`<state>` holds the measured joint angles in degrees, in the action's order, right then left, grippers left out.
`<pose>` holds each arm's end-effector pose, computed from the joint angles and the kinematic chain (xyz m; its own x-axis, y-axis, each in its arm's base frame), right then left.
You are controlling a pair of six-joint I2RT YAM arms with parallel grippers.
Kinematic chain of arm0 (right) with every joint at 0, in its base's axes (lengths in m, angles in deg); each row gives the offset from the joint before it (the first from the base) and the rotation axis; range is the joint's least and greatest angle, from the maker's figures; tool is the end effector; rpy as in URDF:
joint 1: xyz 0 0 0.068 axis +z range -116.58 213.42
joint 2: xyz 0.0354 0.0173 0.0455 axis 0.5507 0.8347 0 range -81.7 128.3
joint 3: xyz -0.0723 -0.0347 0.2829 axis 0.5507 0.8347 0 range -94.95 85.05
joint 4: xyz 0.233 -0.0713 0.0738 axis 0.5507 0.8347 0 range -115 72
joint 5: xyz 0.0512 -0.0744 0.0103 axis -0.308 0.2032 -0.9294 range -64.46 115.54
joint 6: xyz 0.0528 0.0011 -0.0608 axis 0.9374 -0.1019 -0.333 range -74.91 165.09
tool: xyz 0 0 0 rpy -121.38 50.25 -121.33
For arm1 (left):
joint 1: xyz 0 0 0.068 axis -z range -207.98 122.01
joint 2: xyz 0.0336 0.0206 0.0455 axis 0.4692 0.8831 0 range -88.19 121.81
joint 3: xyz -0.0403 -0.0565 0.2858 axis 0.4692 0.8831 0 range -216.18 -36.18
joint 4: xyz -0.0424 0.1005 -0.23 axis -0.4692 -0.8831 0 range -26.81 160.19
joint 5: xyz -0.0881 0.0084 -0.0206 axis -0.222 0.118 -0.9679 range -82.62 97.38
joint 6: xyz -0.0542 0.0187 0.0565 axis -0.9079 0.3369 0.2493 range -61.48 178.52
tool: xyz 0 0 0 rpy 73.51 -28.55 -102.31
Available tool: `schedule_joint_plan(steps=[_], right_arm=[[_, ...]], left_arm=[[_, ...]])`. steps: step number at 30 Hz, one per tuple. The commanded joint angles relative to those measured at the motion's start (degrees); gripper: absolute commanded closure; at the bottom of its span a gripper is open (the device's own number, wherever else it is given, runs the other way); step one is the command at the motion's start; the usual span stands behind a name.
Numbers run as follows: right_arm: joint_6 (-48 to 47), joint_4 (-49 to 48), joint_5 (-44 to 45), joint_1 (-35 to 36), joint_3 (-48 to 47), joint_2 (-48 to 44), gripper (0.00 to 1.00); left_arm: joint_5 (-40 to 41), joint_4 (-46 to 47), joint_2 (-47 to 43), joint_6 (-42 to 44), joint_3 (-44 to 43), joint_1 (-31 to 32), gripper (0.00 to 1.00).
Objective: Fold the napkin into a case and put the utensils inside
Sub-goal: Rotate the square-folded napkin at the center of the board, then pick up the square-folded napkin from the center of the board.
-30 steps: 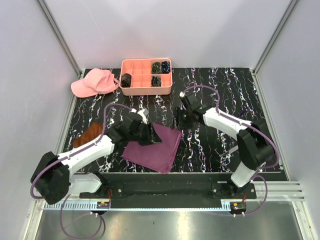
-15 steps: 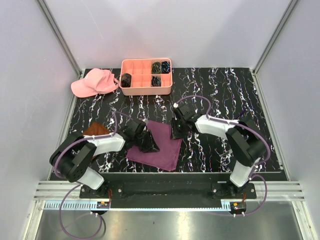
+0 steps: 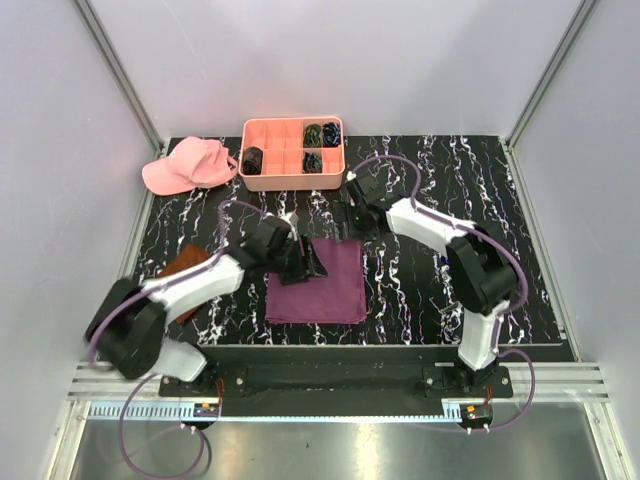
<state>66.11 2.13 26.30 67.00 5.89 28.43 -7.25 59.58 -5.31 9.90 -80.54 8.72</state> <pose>0.3579 0.2366 0.1891 -0.8566 -0.1382 -0.4972 -0.2571 0.9497 0.1790 0.2303 -0.1935 0.1894 -0.9341 -0.2092 -0.2893 0.0150 0.7867 -0.6172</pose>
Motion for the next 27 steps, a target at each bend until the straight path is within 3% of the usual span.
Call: schedule_joint_plan(steps=[1, 6, 9, 12, 14, 18, 20, 27], right_arm=[[8.7, 9.0, -2.7, 0.1, 4.9, -14.4, 0.0], [22.4, 4.0, -14.0, 0.4, 24.8, -31.5, 0.0], [29.7, 1.4, -14.6, 2.1, 34.7, -40.5, 0.01], [35.8, -4.6, -15.2, 5.4, 42.0, -45.2, 0.11], [38.1, -6.6, -14.3, 7.9, 44.9, -45.3, 0.22], [42.5, -11.5, -11.9, 11.5, 47.9, -43.6, 0.31], [44.1, -12.5, -11.3, 11.9, 49.5, -43.4, 0.41], [53.4, -14.9, -6.2, 12.8, 52.4, -43.9, 0.47]], left_arm=[[4.3, -9.6, -14.1, 1.9, 3.8, -0.4, 0.36], [2.2, -13.5, -27.4, -1.2, 12.9, -2.9, 0.36], [1.5, -15.8, -32.4, -1.5, 14.9, -4.6, 0.37], [0.7, -17.9, -33.7, -0.5, 15.3, -6.1, 0.38], [-0.2, -18.0, -33.7, -0.3, 15.6, -6.6, 0.39], [-1.1, -17.3, -33.8, -0.4, 16.8, -7.5, 0.43], [-1.7, -17.3, -34.1, -0.3, 17.0, -7.8, 0.44], [-2.3, -17.2, -35.5, -0.9, 17.5, -8.5, 0.47]])
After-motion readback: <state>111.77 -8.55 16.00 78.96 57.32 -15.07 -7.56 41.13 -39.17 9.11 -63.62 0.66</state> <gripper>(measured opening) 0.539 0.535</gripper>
